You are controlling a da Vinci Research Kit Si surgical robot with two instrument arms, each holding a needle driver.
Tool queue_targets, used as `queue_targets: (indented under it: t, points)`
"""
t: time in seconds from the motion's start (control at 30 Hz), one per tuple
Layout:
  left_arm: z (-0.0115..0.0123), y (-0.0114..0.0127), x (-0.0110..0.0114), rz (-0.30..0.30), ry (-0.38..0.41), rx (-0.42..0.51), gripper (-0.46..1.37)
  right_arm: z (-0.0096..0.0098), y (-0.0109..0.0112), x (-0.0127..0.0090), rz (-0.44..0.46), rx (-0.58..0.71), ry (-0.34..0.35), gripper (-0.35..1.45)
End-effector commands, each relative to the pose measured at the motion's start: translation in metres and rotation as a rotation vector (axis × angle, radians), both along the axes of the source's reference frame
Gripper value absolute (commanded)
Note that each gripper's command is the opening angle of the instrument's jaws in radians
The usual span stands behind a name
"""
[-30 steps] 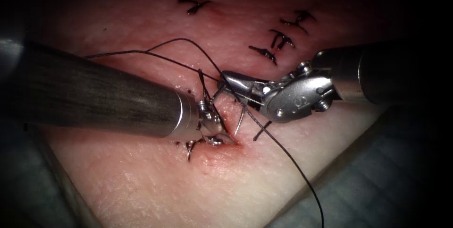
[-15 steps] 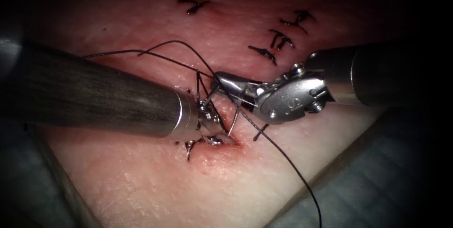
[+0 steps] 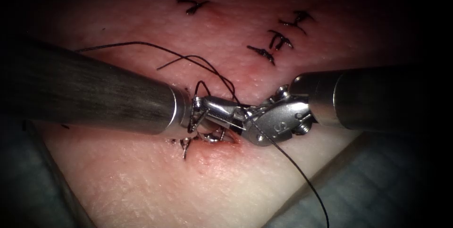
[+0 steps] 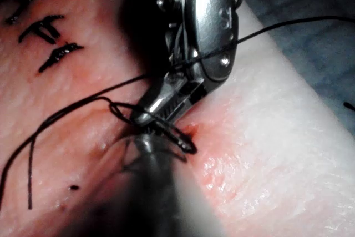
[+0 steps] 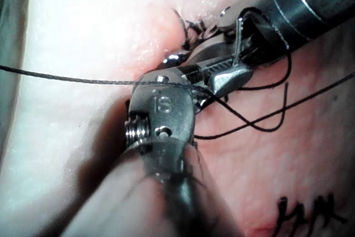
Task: Wound Closure
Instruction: Push needle through bottom of the cut
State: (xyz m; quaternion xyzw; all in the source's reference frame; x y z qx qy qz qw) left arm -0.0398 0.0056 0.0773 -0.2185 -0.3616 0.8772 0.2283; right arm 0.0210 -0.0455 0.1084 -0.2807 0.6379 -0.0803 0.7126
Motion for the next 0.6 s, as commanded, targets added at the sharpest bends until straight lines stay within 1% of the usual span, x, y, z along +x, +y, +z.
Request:
queue_targets:
  t: [0.03,0.2,0.27,0.3,0.33,0.4,0.43,0.47,0.57,0.6]
  points:
    - [-0.0002,0.0,0.0001,-0.002,-0.007,0.004,0.72,0.0,0.0,0.0,0.003,-0.003,0.004,-0.35]
    - [-0.0027,0.0004,0.0011,-0.038,-0.058,0.012,0.89,0.0,0.0002,-0.0002,0.006,0.0,-0.003,-0.35]
    - [-0.0038,0.0008,0.0014,-0.046,-0.077,0.014,1.09,0.0,0.0004,-0.0002,0.009,0.0,-0.001,-0.35]
    - [-0.0041,0.0009,0.0014,-0.047,-0.085,0.013,1.1,0.0,0.0004,-0.0002,0.011,0.0,-0.003,-0.35]
    - [-0.0051,0.0013,0.0016,-0.065,-0.104,0.005,1.09,0.0,0.0004,-0.0003,0.016,0.001,-0.006,-0.35]
    - [-0.0057,0.0014,0.0017,-0.072,-0.112,-0.014,1.06,0.0,0.0005,-0.0003,0.02,0.001,-0.006,-0.35]
    - [-0.0064,0.0016,0.0019,-0.083,-0.103,-0.03,0.91,0.0,0.0006,-0.0005,0.028,0.002,-0.009,-0.35]
    - [-0.0068,0.0017,0.002,-0.091,-0.101,-0.038,0.87,0.0,0.0006,-0.0005,0.032,0.001,-0.009,-0.35]
    - [-0.0077,0.0016,0.0023,-0.096,-0.09,-0.048,0.9,0.0001,0.0008,-0.0009,0.047,0.002,-0.014,-0.35]
    - [-0.008,0.0015,0.0024,-0.095,-0.086,-0.06,0.86,0.0001,0.0008,-0.0009,0.05,0.003,-0.016,-0.35]
